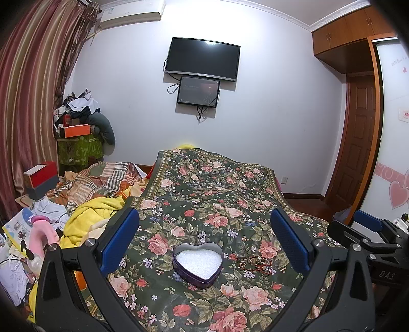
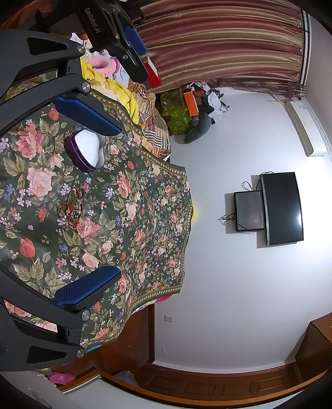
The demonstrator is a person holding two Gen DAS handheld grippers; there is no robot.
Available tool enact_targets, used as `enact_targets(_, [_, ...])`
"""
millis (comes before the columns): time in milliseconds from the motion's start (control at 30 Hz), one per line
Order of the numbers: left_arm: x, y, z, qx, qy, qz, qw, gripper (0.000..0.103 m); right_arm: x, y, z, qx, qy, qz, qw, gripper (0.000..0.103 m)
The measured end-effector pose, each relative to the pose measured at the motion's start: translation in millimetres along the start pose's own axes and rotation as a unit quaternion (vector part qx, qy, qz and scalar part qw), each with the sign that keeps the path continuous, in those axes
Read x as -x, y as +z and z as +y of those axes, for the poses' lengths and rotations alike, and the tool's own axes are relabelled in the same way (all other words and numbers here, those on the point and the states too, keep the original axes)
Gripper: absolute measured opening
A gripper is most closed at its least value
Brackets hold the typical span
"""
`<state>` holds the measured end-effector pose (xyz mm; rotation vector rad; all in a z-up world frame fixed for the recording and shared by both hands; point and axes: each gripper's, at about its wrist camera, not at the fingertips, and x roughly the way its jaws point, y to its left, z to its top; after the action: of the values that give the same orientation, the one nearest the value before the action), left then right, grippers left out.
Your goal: Organize jewelry
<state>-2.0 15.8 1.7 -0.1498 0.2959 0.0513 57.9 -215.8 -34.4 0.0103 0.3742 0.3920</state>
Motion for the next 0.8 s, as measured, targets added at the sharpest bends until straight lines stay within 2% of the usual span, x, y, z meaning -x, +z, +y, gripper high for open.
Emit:
enact_targets(433, [-33.0, -4.9, 1.9, -0.001, 0.006, 0.035, 0.9994, 0.103, -25.9, -2.1, -15.2, -0.007, -0.013, 0.025, 1.000, 0.101])
enact_targets(600, [-53.6, -11.9, 0.6, -0.013, 0.015, 0.054, 0.9984, 0.103, -43.6, -9.4, -26.2, -0.009, -0.022, 0.049, 0.998, 0.101])
enact_targets(800, [-81.6, -25.7, -5.3, -0.022, -0.005, 0.095, 0.9953, 0.103, -68.2, -25.1, -39.5, -0.004, -0.029, 0.091, 0.995, 0.101])
